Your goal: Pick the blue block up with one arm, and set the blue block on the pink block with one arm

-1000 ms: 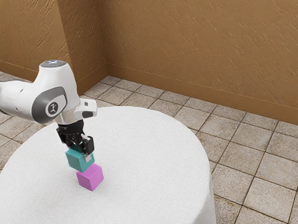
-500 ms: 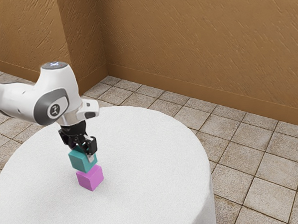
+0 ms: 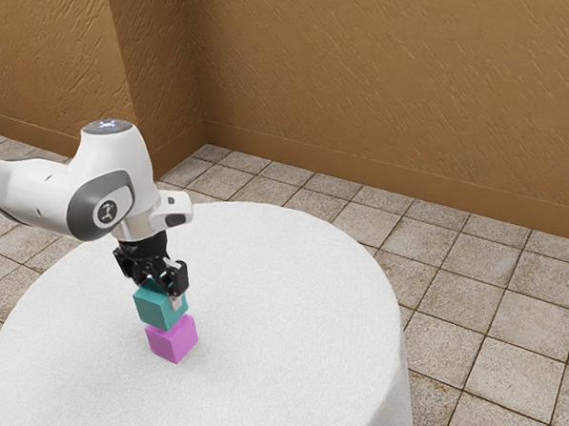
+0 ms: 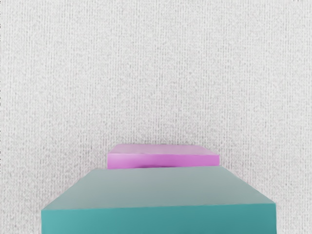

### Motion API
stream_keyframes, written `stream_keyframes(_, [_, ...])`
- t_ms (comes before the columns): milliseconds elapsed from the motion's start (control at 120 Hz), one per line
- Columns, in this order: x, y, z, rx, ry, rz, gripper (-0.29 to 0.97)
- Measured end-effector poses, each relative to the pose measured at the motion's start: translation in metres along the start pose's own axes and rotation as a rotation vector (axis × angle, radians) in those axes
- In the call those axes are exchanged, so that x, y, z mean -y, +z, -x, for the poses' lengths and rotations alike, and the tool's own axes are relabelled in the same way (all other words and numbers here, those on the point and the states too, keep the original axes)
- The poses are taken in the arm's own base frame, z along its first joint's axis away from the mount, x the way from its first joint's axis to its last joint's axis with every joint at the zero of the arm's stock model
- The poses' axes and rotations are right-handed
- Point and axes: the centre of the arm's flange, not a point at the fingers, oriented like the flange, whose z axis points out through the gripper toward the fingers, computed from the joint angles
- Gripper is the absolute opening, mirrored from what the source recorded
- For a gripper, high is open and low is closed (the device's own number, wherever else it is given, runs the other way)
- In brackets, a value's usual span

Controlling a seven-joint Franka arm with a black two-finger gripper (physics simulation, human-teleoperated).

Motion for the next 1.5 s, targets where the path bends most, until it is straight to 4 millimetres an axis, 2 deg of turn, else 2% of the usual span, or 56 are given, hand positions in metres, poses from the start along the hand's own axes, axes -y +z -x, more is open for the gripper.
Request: stream_keyframes(1500, [-0.01,0.001,-0.001,0.007,0.069,-0.031,0.33])
